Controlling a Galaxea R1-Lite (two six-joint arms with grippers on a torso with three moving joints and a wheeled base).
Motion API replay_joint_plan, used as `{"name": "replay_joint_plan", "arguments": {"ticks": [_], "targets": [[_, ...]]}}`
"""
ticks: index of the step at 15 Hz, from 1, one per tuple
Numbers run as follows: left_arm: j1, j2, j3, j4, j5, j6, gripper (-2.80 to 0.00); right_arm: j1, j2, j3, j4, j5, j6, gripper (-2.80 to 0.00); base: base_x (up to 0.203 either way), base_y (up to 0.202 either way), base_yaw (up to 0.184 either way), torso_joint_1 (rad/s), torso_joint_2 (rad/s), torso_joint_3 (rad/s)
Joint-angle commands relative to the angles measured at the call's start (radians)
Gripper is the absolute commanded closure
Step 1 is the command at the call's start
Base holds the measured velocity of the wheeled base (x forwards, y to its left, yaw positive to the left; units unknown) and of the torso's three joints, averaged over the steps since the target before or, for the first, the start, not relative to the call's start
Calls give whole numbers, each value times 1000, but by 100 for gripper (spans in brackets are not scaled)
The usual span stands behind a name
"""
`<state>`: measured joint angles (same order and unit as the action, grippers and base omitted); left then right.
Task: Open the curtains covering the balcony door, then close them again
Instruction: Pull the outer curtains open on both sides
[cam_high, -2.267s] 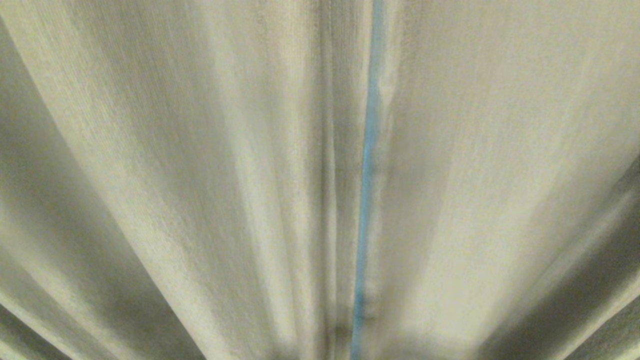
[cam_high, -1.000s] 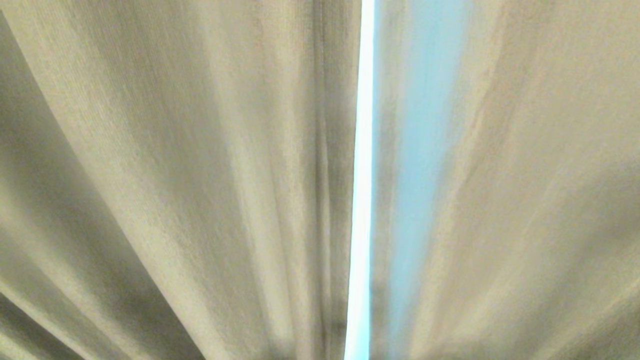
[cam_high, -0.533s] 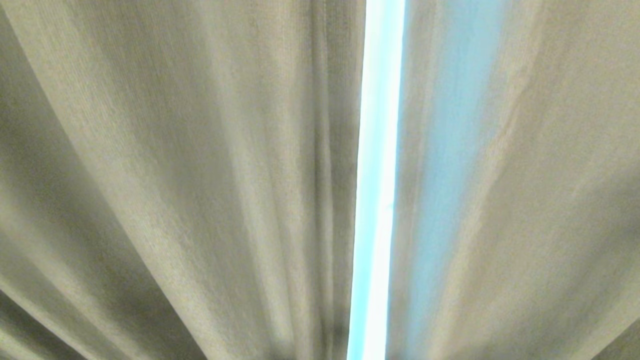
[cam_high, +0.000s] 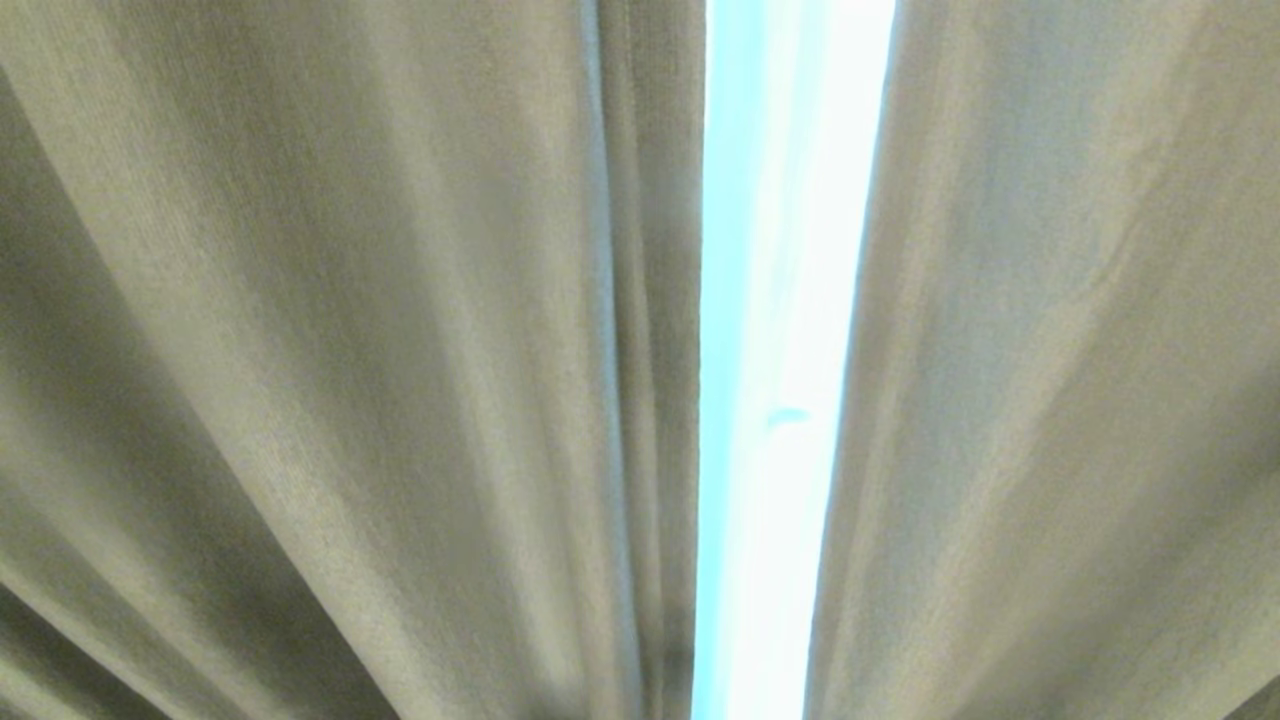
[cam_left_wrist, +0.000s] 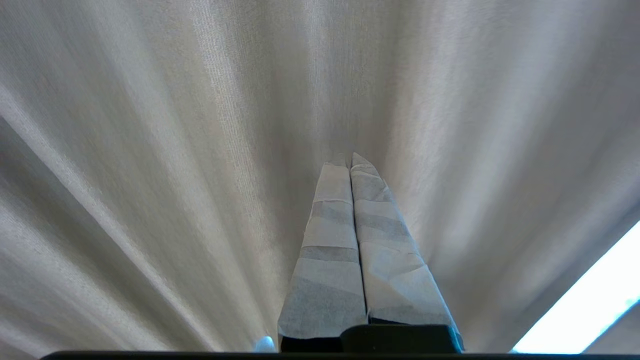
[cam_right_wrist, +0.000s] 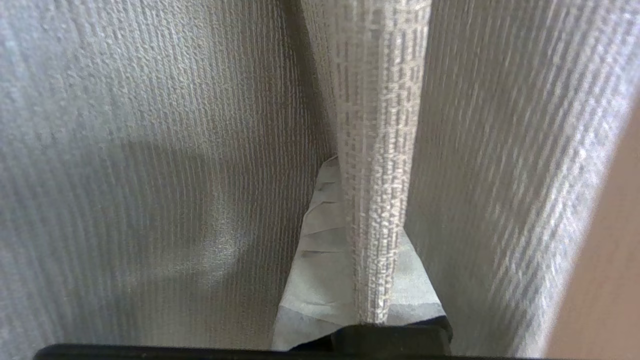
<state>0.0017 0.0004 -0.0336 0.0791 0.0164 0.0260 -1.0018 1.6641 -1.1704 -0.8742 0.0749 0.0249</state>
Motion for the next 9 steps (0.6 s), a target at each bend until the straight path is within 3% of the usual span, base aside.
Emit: {"name": "replay_joint_plan", "arguments": {"ticks": [1, 9], "targets": [[0, 0, 0, 1, 0, 0, 0, -15, 46, -33, -9, 2, 0, 0, 0, 0, 0, 0, 0, 0], [0, 0, 0, 1, 0, 0, 0, -24, 57, -49, -9, 2, 0, 0, 0, 0, 0, 0, 0, 0]]}}
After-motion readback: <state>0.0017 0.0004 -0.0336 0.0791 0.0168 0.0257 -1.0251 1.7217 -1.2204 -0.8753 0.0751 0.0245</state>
